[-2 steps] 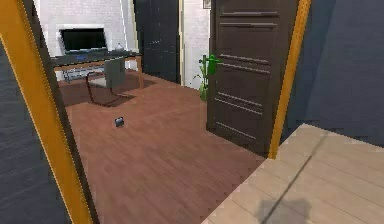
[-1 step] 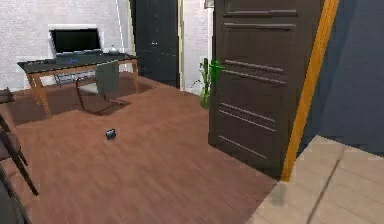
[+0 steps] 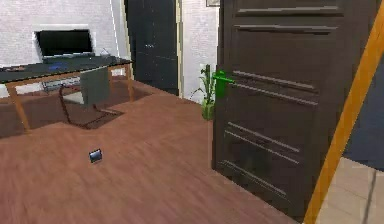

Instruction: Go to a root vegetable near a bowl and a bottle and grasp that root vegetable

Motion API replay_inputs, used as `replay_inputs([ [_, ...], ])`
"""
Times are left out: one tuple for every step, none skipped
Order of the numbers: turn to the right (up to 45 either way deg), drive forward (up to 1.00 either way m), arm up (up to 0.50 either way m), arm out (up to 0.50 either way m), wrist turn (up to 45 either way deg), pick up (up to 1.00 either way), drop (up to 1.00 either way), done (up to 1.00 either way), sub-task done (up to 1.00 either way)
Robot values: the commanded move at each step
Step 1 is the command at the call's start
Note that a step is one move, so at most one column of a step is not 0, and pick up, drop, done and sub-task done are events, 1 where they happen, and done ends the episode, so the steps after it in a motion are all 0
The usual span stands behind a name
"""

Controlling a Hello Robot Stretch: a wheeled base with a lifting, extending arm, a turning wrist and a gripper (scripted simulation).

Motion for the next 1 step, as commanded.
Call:
replay_inputs([
  [-45.0,0.00,0.00,0.00,0.0,0.00,0.00,0.00,0.00],
])
